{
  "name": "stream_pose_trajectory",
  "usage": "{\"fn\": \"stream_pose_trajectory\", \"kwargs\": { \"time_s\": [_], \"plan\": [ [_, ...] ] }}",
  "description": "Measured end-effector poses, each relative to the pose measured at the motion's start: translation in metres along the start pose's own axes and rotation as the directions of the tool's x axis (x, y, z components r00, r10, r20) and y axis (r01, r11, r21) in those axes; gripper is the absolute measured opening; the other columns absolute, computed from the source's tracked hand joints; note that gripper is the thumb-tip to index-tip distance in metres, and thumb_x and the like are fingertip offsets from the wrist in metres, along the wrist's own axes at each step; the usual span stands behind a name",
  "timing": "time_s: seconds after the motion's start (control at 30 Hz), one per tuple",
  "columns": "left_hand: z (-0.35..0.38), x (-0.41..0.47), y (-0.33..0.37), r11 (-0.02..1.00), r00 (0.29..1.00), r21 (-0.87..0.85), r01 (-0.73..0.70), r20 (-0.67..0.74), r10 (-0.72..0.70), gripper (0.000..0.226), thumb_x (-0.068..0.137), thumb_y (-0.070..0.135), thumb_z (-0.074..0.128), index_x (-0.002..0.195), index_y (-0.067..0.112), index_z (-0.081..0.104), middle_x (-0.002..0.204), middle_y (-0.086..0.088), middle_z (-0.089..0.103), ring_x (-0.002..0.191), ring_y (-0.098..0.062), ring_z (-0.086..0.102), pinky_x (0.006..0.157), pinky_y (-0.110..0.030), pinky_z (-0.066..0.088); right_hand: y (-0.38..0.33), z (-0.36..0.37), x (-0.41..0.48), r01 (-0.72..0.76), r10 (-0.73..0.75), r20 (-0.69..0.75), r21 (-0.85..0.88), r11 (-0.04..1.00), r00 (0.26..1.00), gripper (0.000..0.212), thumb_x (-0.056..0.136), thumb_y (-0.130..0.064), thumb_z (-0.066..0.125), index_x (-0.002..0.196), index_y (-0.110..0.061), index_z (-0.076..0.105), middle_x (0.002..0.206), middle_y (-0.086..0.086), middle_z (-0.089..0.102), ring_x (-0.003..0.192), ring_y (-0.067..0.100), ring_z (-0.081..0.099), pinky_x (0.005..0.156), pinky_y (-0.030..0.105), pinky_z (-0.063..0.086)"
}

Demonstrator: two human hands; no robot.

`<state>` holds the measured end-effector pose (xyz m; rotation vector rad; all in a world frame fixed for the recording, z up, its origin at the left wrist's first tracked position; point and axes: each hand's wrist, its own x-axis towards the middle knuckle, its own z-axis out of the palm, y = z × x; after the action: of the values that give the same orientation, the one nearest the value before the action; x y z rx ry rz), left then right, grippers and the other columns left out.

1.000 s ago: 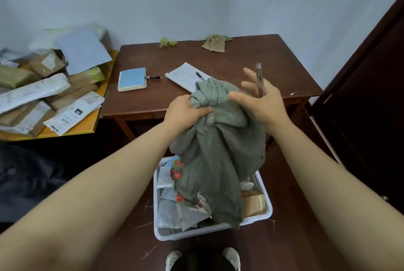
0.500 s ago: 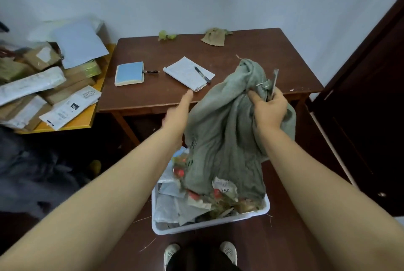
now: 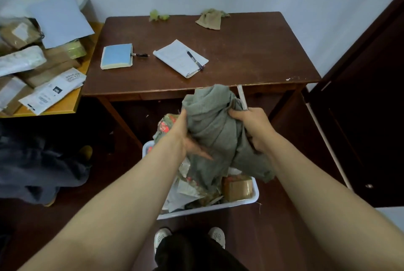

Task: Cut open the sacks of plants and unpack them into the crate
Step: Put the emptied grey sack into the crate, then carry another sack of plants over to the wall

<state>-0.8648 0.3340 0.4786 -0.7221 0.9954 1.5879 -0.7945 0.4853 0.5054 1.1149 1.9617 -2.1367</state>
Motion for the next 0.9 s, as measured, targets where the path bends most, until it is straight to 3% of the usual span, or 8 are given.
{"fn": "stream_pose_trajectory", "kwargs": {
  "time_s": [0.13, 0.23, 0.37, 0.47, 0.53, 0.63, 0.73, 0.9],
  "plan": [
    [0.017, 0.001, -0.017, 0.988, 0.995, 0.155, -0.022, -0.092, 0.037, 0.049, 0.088, 0.054, 0.053, 0.102, 0.008, 0.065, 0.095, -0.020, 0.070, 0.093, -0.036, 0.063, 0.082, -0.056, 0.045, 0.010, -0.013, 0.006, -0.278, 0.277, 0.108, 0.000, 0.960, 0.955, 0.033, 0.084, -0.019, 0.071, 0.109, 0.000, 0.064, 0.096, 0.016, 0.070, 0.085, 0.032, 0.066, 0.070, 0.038, 0.054],
    [0.024, 0.004, -0.025, 0.994, 0.980, 0.080, -0.077, -0.179, 0.090, 0.038, 0.095, 0.043, 0.051, 0.092, 0.008, 0.065, 0.059, -0.016, 0.068, 0.066, -0.029, 0.064, 0.073, -0.041, 0.049, 0.021, -0.017, 0.011, -0.289, 0.290, 0.061, -0.022, 0.957, 0.955, 0.036, 0.078, -0.027, 0.077, 0.099, -0.001, 0.064, 0.084, 0.012, 0.067, 0.077, 0.029, 0.064, 0.059, 0.032, 0.050],
    [0.026, 0.015, -0.021, 0.986, 0.942, -0.018, -0.163, -0.298, 0.151, 0.040, 0.098, 0.040, 0.045, 0.089, 0.007, 0.064, 0.082, -0.013, 0.069, 0.091, -0.029, 0.063, 0.081, -0.043, 0.048, 0.034, -0.035, 0.016, 0.144, -0.144, -0.136, -0.012, 0.989, 0.980, 0.048, 0.071, -0.031, 0.083, 0.112, -0.013, 0.067, 0.094, -0.001, 0.068, 0.096, 0.017, 0.067, 0.082, 0.031, 0.054],
    [0.030, 0.023, -0.019, 0.984, 0.935, -0.069, -0.163, -0.330, 0.131, 0.036, 0.098, 0.040, 0.045, 0.103, 0.011, 0.066, 0.109, -0.013, 0.067, 0.110, -0.030, 0.062, 0.080, -0.046, 0.049, 0.048, -0.045, -0.004, 0.511, -0.494, 0.130, -0.227, 0.829, 0.860, 0.068, 0.068, -0.035, 0.083, 0.128, -0.041, 0.052, 0.131, -0.009, 0.057, 0.123, 0.003, 0.051, 0.103, 0.027, 0.044],
    [0.039, 0.026, -0.022, 0.992, 0.945, -0.019, -0.128, -0.305, 0.116, 0.048, 0.098, 0.045, 0.041, 0.113, 0.007, 0.065, 0.115, -0.017, 0.065, 0.111, -0.032, 0.061, 0.083, -0.048, 0.048, 0.061, -0.040, -0.012, 0.575, -0.431, 0.382, -0.498, 0.649, 0.818, 0.093, 0.061, -0.053, 0.080, 0.136, -0.054, 0.025, 0.154, -0.006, 0.031, 0.141, 0.006, 0.027, 0.111, 0.033, 0.034],
    [0.049, 0.035, -0.032, 0.986, 0.950, 0.093, -0.142, -0.267, 0.162, 0.055, 0.098, 0.049, 0.036, 0.111, 0.001, 0.061, 0.109, -0.018, 0.064, 0.107, -0.035, 0.059, 0.083, -0.047, 0.047, 0.071, -0.032, 0.000, 0.458, -0.355, 0.297, -0.664, 0.591, 0.887, 0.100, 0.065, -0.047, 0.082, 0.141, -0.052, 0.018, 0.158, -0.007, 0.017, 0.142, 0.011, 0.021, 0.108, 0.035, 0.033],
    [0.047, 0.037, -0.029, 0.962, 0.943, 0.244, -0.122, -0.274, 0.189, 0.043, 0.093, 0.048, 0.044, 0.097, 0.009, 0.063, 0.082, -0.012, 0.067, 0.069, -0.029, 0.065, 0.060, -0.039, 0.054, 0.072, -0.035, 0.014, 0.436, -0.417, 0.151, -0.467, 0.769, 0.896, 0.070, 0.071, -0.032, 0.082, 0.135, -0.031, 0.052, 0.131, -0.003, 0.059, 0.121, 0.012, 0.054, 0.101, 0.036, 0.046],
    [0.026, 0.035, -0.019, 0.809, 0.899, 0.489, -0.326, -0.104, 0.425, 0.050, 0.069, 0.075, 0.058, 0.102, 0.038, 0.062, 0.109, -0.004, 0.058, 0.092, -0.018, 0.058, 0.082, -0.033, 0.050, 0.058, -0.063, 0.014, 0.266, -0.251, -0.119, 0.132, 0.955, 0.961, 0.031, 0.078, -0.007, 0.075, 0.108, -0.007, 0.068, 0.081, -0.008, 0.072, 0.074, 0.002, 0.069, 0.068, 0.022, 0.055]
  ]
}}
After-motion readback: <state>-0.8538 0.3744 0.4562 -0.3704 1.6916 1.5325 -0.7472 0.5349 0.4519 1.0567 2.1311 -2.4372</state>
